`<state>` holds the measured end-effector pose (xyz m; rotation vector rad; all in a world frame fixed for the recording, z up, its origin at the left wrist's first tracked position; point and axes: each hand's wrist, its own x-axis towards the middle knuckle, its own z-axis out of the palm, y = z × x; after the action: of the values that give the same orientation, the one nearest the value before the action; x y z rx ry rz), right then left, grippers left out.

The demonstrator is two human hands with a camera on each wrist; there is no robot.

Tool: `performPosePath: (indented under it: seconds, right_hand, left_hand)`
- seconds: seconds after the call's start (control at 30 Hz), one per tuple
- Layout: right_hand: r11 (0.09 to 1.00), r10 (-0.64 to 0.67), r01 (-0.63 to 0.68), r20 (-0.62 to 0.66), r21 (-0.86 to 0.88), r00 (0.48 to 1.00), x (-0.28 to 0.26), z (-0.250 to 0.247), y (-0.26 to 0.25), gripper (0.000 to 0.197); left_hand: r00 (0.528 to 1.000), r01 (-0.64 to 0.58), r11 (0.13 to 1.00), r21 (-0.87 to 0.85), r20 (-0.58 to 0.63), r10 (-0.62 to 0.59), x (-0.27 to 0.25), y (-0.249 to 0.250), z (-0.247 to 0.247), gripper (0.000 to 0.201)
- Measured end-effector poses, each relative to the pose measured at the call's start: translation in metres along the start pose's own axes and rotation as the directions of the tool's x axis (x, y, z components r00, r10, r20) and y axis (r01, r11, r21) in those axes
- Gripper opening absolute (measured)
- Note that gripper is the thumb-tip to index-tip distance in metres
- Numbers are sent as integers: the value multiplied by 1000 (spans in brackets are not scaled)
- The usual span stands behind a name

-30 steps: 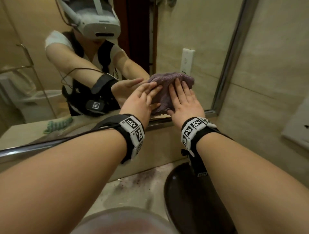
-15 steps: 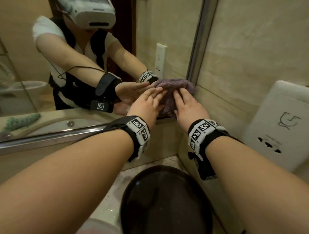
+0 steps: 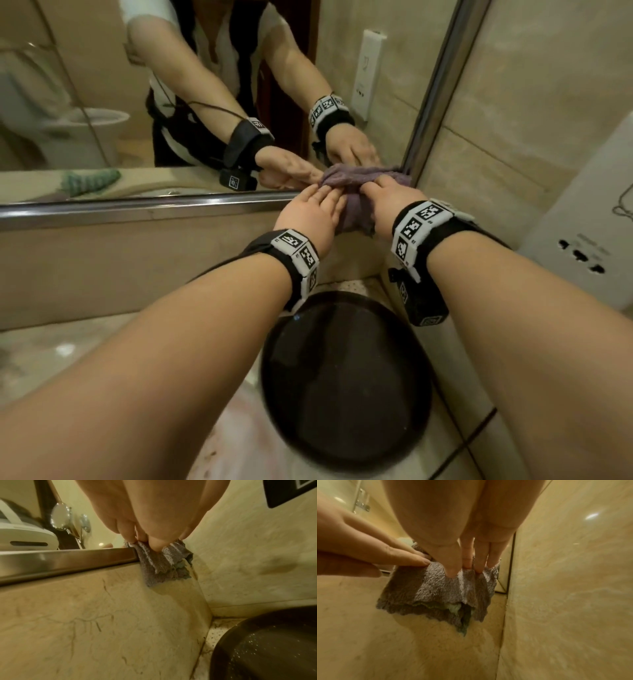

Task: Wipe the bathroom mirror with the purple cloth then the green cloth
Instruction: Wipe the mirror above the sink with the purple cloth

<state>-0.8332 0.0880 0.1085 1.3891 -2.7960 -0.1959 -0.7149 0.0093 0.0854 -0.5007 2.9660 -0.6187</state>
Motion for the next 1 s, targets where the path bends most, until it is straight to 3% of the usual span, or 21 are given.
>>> performPosePath:
  seconds: [0.5, 1.0]
  right_hand:
    - [976, -150, 149, 9, -158, 989, -10, -17, -61, 57]
    - [942, -266, 258, -8, -214, 964, -19, -36, -179, 57]
  left_hand:
    - [996, 89, 994, -59, 28, -88, -45, -42, 21, 59]
    - [985, 171, 984, -48, 46, -169, -121, -122, 56, 55]
